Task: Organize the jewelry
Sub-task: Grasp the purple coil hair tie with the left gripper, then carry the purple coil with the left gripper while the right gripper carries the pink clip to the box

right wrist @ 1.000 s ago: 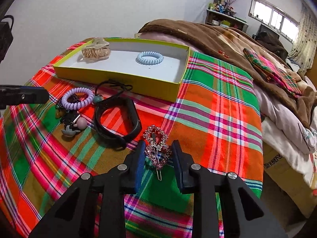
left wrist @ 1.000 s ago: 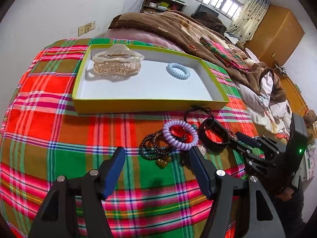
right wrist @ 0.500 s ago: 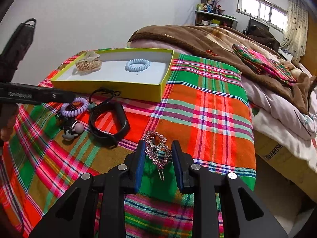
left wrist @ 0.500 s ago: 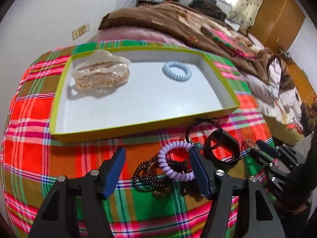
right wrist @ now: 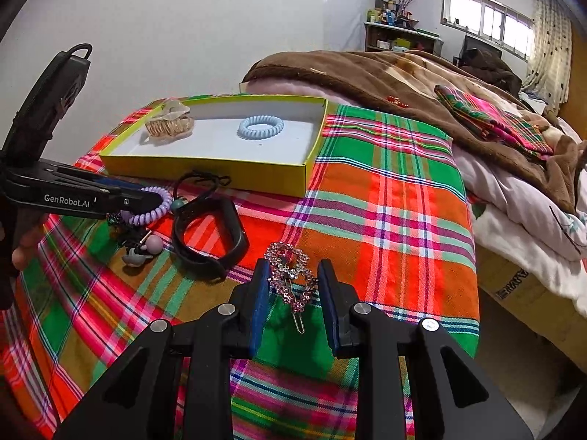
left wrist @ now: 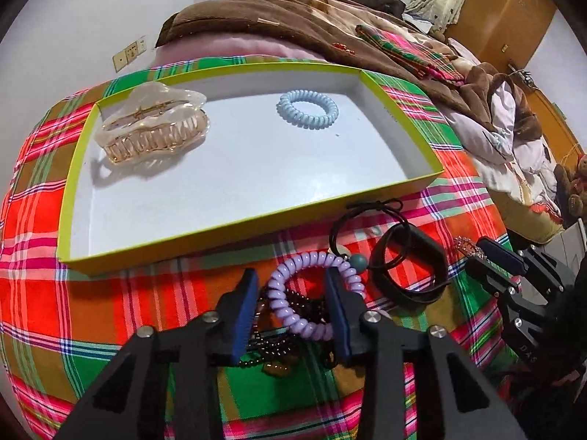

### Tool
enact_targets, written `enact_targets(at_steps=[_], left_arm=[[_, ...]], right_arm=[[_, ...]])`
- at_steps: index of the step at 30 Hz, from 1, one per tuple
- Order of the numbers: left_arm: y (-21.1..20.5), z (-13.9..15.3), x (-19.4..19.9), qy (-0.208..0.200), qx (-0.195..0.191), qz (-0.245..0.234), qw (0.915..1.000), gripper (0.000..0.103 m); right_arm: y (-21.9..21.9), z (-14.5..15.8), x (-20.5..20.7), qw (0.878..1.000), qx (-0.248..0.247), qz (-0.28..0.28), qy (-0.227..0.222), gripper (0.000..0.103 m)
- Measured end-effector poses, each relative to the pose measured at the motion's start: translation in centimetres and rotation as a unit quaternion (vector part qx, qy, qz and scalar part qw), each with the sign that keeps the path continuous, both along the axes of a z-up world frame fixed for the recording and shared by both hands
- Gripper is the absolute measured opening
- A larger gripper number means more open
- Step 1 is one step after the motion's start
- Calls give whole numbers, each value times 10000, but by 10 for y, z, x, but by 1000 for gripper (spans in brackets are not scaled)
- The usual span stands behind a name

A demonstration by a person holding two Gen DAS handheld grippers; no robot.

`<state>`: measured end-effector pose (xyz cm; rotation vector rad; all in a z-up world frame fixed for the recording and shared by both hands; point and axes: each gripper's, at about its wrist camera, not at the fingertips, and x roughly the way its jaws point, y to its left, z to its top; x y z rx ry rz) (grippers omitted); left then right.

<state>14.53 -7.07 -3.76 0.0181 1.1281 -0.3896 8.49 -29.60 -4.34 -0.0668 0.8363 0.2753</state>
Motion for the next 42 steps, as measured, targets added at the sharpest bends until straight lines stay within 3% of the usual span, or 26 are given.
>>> enact_targets(at_steps=[4,7,19,42], left_arm=[[2,2,0,-44,-41,24,10000,16],[4,3,-1,-61,-59,50,10000,14],[10,12,-10,-284,-52,182,9994,13],[23,59,-36,-944,-316,287,9946,11]], right_arm=[[0,0,0,10000,5,-9,-8,27],[0,2,-1,10000,10,-10,-23,27],[7,7,-7,10000,22,-28,-77,27],[15,34,-21,9993,-3,-73,-374,27]])
